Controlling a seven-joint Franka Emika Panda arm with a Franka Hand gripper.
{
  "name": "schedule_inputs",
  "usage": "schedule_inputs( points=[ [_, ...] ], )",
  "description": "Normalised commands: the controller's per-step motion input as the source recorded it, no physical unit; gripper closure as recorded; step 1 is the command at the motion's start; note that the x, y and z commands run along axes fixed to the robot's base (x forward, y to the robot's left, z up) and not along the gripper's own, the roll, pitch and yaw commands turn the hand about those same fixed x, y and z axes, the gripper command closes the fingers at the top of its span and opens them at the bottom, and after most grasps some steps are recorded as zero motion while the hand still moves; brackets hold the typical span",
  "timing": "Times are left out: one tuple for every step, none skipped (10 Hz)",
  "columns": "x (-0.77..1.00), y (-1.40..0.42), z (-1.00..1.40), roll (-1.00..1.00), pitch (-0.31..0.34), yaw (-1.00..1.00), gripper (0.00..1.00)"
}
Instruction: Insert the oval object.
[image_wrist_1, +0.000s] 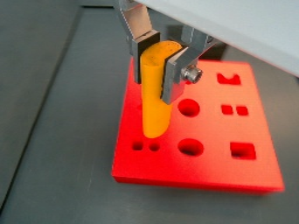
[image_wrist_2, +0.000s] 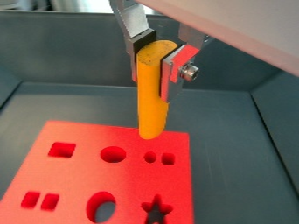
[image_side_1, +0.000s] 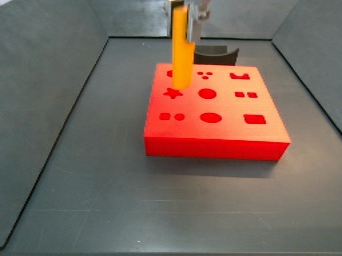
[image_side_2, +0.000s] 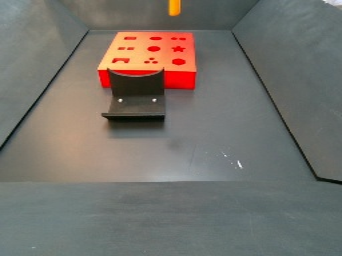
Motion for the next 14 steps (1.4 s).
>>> schedule_inputs(
  points=[
    [0.06,0.00,-0.17,-0.18,-0.226,-0.91,1.00],
    [0.22,0.00,-0.40,-0.05,-0.149,-0.85,1.00],
    [0.33,0.00,-0.62,0.10,-0.097,-0.82,1.00],
    [0.34,0.00,-0.60,0.18,-0.079,-0.82,1.00],
    [0.35,-0.01,-0.64,0.22,-0.067,-0.80,1.00],
    [0.33,-0.02,-0.54,0.29,-0.074,-0.78,1.00],
    [0.23,0.00,-0.29,0.38,-0.040,-0.75,1.00],
    [0.11,0.00,-0.03,0.32,0.000,-0.73,1.00],
    [0.14,-0.09,0.02,0.25,0.003,-0.69,1.00],
    [0.49,-0.27,0.05,0.20,0.099,-0.33,1.00],
    [0.40,-0.23,0.00,0.18,0.114,-0.40,1.00],
    [0.55,-0.29,0.00,0.20,0.177,-0.21,1.00],
    [0.57,-0.24,0.00,0.18,0.187,-0.18,1.00],
    [0.47,-0.12,-0.01,0.20,0.209,-0.30,1.00]
  ],
)
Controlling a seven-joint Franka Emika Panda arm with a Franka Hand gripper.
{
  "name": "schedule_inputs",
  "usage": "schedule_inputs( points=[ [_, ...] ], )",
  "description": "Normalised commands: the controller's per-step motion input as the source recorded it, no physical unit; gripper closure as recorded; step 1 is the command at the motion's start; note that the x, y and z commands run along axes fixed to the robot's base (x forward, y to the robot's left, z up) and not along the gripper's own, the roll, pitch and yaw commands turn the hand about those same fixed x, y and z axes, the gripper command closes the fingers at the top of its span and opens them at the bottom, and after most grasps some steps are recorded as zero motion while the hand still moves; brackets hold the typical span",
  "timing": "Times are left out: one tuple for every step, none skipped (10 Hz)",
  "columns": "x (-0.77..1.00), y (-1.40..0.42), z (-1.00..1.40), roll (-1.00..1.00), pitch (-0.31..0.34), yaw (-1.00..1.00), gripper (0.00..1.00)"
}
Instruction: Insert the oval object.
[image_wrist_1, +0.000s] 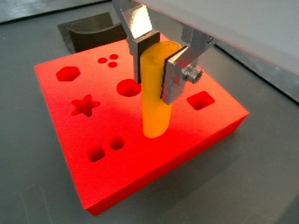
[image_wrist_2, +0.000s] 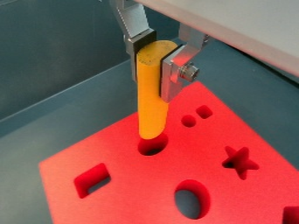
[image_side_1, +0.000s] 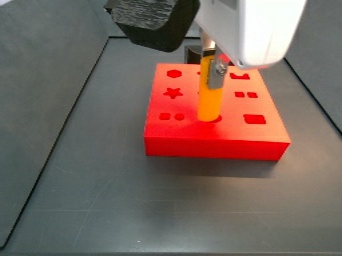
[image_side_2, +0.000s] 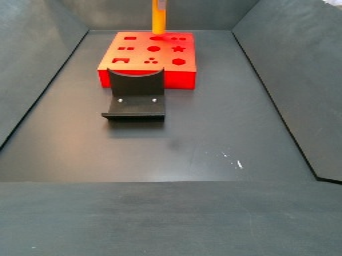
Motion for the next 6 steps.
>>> schedule_inputs(
  points=[
    [0.21,0.00,-0.08,0.24,0.259,-0.45,1.00],
    [0.00,0.10,-0.04,0.24,0.300,-0.60,1.00],
    [0.00,0.09,-0.03,0.23,0.290,-0.63,1.00],
    [0.04,0.03,0.00,0.20,0.220,-0.60,1.00],
    [0.38,0.00,0.00,0.08,0.171,-0.43,1.00],
    [0.33,0.00,0.00,0.00,0.031,-0.19,1.00]
  ],
)
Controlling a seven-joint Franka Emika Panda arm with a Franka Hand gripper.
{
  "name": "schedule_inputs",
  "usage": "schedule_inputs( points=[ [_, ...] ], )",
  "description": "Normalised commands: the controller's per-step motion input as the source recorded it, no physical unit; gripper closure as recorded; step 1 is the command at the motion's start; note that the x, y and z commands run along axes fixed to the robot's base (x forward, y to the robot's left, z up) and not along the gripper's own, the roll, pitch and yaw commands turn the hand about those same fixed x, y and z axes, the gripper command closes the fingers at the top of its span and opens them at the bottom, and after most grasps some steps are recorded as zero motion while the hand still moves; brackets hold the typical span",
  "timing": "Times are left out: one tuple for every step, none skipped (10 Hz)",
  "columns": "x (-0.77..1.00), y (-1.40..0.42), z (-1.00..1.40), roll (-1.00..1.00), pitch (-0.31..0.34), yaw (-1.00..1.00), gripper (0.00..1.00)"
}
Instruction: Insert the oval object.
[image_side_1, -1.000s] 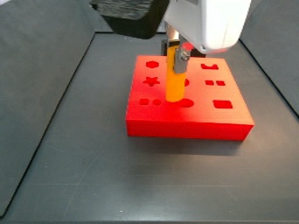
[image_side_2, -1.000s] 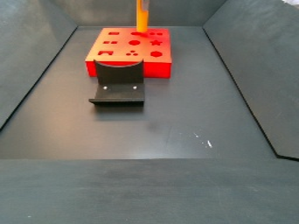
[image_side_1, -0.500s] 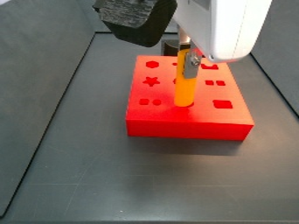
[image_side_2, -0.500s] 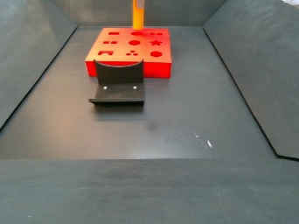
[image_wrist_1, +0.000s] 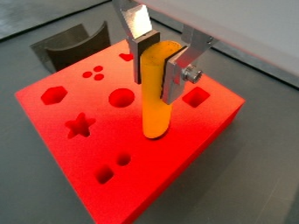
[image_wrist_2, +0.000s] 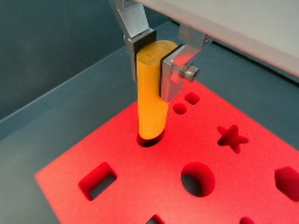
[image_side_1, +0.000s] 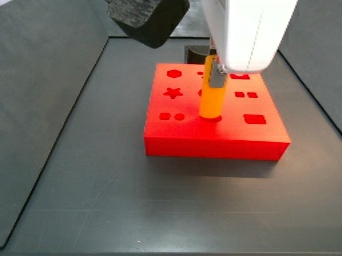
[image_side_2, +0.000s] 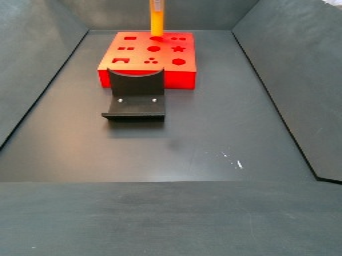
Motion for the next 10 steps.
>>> schedule_inputs(
  points=[
    [0.53,0.00,-0.10,-0.03,0.000,-0.26,1.00],
    [0.42,0.00,-0.21,0.00,0.000,-0.35,1.00],
    [0.08,0.05,-0.18,0.00,-0.001,-0.24,1.00],
    [-0.01,0.00,-0.11,0.00,-0.033,-0.02,1.00],
    [-0.11,0.00,-0.17,0.00,-0.036,-0.07,1.00],
    [-0.22,0.00,-0.14,0.00,-0.080,-0.09,1.00],
    [-0.21,0.00,-0.03,0.00,-0.056,0.00,1.00],
    [-0.25,0.02,-0.06,-0.04,-0.059,0.00,1.00],
    [-0.15,0.00,-0.08,-0.06,-0.066,0.00,1.00],
    [0.00,0.00,-0.15,-0.05,-0.109,0.00,1.00]
  ],
)
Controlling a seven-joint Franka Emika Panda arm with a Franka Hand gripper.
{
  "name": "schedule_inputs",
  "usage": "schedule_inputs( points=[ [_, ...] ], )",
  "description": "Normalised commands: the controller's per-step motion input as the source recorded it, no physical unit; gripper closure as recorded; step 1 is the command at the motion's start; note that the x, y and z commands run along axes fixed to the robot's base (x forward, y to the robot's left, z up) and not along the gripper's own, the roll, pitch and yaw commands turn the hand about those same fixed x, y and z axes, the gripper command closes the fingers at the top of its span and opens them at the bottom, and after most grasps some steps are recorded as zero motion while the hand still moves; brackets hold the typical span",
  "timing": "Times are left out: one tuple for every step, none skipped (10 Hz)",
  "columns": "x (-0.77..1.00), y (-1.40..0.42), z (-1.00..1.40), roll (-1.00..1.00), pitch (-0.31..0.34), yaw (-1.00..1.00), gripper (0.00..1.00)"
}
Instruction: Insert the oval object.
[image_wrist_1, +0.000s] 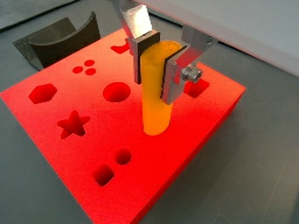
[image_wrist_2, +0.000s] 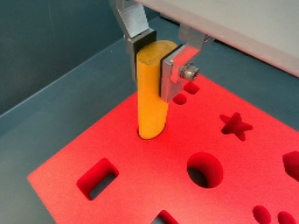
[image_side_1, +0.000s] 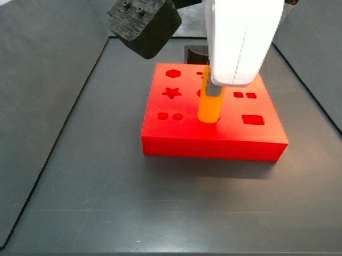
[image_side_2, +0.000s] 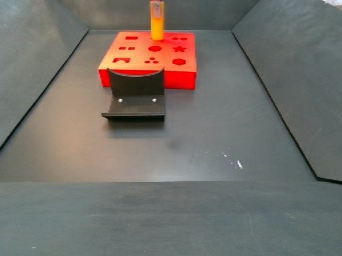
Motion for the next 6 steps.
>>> schedule_inputs(
  points=[
    [0.00,-0.01,-0.20,0.00,-0.091,0.00,1.00],
    [0.12,0.00,-0.03,0.00,0.029,0.00,1.00],
    [0.21,0.05,-0.70,0.00,-0.051,-0.03,1.00],
    [0.19,0.12,-0.83,-0.06,-0.160,0.00,1.00],
    [0.18,0.14,-0.86,-0.04,-0.163,0.00,1.00],
    [0.12,0.03,-0.88,0.00,-0.163,-0.01,1.00]
  ],
)
